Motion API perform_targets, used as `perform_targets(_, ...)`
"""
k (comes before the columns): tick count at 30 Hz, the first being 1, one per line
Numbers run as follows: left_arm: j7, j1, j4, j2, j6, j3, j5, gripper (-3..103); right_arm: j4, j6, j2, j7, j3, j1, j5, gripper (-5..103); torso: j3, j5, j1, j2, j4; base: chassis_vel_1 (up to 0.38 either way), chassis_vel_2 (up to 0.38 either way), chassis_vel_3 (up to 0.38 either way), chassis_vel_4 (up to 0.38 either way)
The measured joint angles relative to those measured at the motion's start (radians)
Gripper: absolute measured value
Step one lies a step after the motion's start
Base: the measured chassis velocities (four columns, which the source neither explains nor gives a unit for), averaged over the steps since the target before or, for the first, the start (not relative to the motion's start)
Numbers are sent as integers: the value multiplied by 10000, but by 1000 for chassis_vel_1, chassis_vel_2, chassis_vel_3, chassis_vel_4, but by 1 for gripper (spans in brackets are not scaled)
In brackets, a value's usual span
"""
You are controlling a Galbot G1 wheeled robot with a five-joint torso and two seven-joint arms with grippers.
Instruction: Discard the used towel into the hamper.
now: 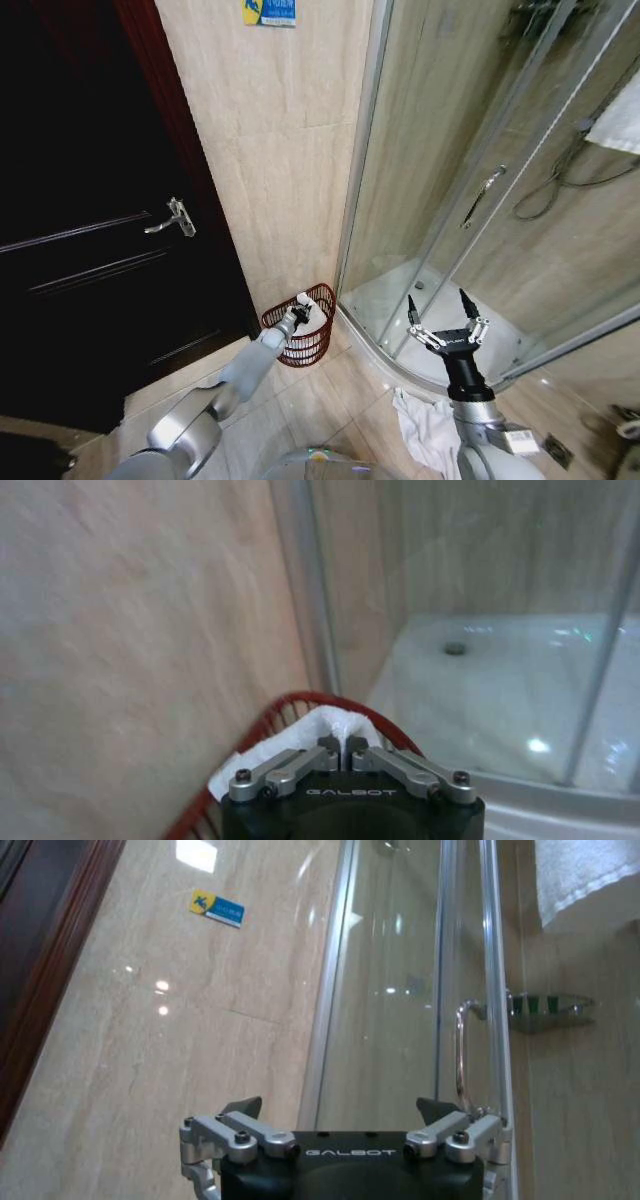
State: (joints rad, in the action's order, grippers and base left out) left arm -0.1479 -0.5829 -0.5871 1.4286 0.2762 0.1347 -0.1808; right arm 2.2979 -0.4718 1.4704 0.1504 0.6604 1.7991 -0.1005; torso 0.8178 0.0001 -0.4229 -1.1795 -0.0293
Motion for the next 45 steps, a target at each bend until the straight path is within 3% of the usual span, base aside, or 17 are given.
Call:
perform_targets(5, 64, -63, 245, 464, -320, -125, 31, 2, 8, -93, 111, 6, -22, 116, 132, 100, 0, 0, -1, 0, -1, 0, 0, 0, 0)
perform_targets(12, 809, -148, 335, 728, -1104, -253, 79, 2, 64, -94, 181, -12, 25, 158, 168, 100, 0, 0, 0, 0, -2, 0, 0, 0, 0)
perform_targets(17, 1216, -101, 398, 826, -1343, -348, -5, 2, 31, -94, 167, -25, 32, 160, 173, 100, 0, 0, 0, 0, -3, 0, 0, 0, 0)
perform_targets(23, 1137, -46, 303, 833, -1529, -322, -911, -1, 24, -133, 219, -60, 97, 156, 153, 100, -1, 0, 0, 0, -2, 0, 0, 0, 0)
perform_targets(28, 1138, -78, 235, 816, -1671, -291, -981, 20, 47, -223, 342, -140, 238, 198, 79, 100, -1, -2, 1, 0, -1, 0, 0, 0, 0)
perform_targets(31, 1184, -87, 203, 755, -1695, -301, -981, 26, 47, -302, 365, -140, 320, 246, -9, 100, -1, -2, 1, 0, 0, 0, 0, 0, 0)
perform_targets(38, 1349, -255, -312, 351, -1695, -514, -1102, 58, 29, -441, 424, -139, 408, 350, -117, 100, -1, -3, 1, 0, 1, 0, 0, 0, 0)
perform_targets(39, 1349, -255, -312, 351, -1695, -514, -1102, 58, 29, -441, 424, -139, 408, 350, -117, 100, -1, -3, 1, 0, 1, 0, 0, 0, 0)
perform_targets(41, 1365, -569, -1044, -12, -1692, -501, -1327, 64, 56, -438, 417, -232, 413, 352, -120, 100, -1, -2, 1, 0, 0, 0, 0, 0, 0)
perform_targets(45, 1431, -1373, -2680, -635, -2325, -509, -2154, 80, 76, -311, 352, -629, 452, 304, -98, 100, -1, 0, 1, 0, -6, 0, 0, 0, 0)
